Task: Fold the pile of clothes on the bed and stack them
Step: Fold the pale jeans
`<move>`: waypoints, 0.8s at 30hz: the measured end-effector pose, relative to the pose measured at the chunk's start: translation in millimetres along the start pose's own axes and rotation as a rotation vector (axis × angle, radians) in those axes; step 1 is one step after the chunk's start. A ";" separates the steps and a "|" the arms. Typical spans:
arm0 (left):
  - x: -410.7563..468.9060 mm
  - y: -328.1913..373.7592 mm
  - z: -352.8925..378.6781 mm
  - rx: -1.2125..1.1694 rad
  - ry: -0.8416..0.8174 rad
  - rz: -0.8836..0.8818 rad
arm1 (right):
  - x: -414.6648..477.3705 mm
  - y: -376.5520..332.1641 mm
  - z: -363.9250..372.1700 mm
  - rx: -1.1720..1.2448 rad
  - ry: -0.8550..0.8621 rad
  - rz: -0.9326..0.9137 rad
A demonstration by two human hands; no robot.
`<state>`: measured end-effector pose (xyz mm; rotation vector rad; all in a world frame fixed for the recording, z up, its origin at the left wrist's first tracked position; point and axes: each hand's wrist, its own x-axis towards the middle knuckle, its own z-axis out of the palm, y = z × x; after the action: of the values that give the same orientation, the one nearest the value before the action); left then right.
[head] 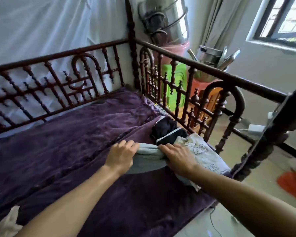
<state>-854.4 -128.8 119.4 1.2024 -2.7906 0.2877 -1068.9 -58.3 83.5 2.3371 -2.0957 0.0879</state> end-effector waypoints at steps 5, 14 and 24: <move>74.2 2.4 -9.9 0.004 0.124 -0.027 | 49.0 61.3 -34.6 -0.099 0.150 -0.004; 248.5 -24.6 44.2 -0.020 0.268 -0.155 | 210.9 181.0 -41.3 -0.188 0.205 -0.017; 326.8 32.3 227.7 -0.171 0.063 -0.119 | 271.4 288.9 118.3 -0.253 -0.004 -0.061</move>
<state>-1103.8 -386.5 -56.9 1.2871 -2.6156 0.0741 -1321.7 -363.9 -33.6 2.2490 -1.9057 -0.1717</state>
